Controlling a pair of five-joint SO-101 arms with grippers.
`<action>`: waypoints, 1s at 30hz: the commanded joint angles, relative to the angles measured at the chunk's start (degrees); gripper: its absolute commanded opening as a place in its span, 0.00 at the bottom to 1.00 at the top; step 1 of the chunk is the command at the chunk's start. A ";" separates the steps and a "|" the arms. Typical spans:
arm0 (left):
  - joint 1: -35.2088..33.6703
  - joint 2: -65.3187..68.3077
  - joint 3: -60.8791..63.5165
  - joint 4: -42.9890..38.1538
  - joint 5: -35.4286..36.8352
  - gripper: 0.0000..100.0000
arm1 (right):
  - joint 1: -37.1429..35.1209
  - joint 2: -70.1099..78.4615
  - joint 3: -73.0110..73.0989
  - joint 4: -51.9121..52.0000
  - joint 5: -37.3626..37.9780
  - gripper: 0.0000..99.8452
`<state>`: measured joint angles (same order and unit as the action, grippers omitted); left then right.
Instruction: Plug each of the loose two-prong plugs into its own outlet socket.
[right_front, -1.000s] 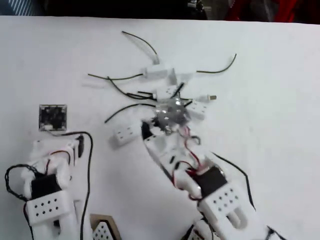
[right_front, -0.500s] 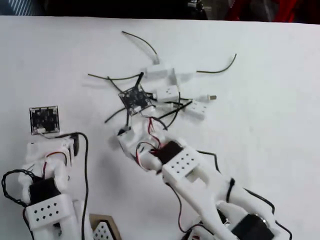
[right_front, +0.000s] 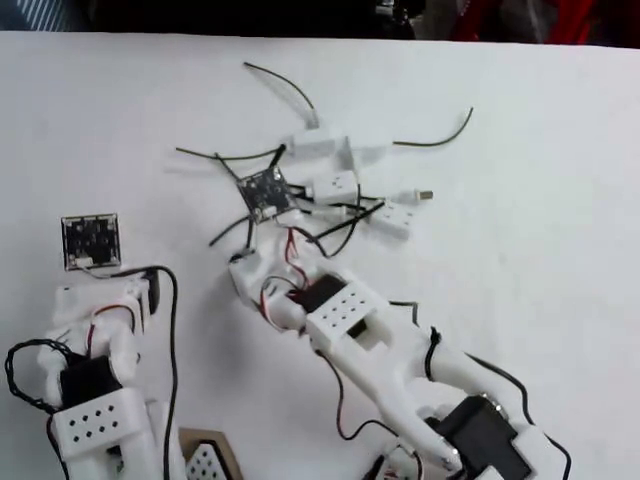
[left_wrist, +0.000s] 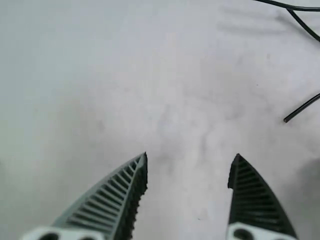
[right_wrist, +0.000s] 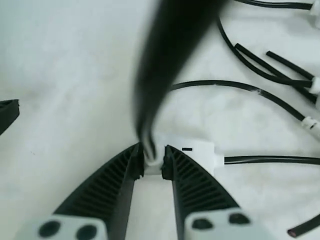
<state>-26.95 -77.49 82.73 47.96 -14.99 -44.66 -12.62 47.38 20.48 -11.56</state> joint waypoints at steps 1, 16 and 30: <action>-0.48 -1.45 -0.26 -0.44 0.35 0.26 | -0.13 0.57 -2.64 -1.01 -0.35 0.02; -0.48 -1.45 -0.18 -0.44 0.35 0.26 | -0.31 4.44 -2.73 0.66 0.26 0.02; -0.48 -1.45 -0.18 -0.44 0.35 0.26 | -0.92 4.62 -8.97 12.53 6.77 0.02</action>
<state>-26.95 -77.49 82.73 47.96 -14.99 -45.19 -8.13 40.53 32.00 -6.90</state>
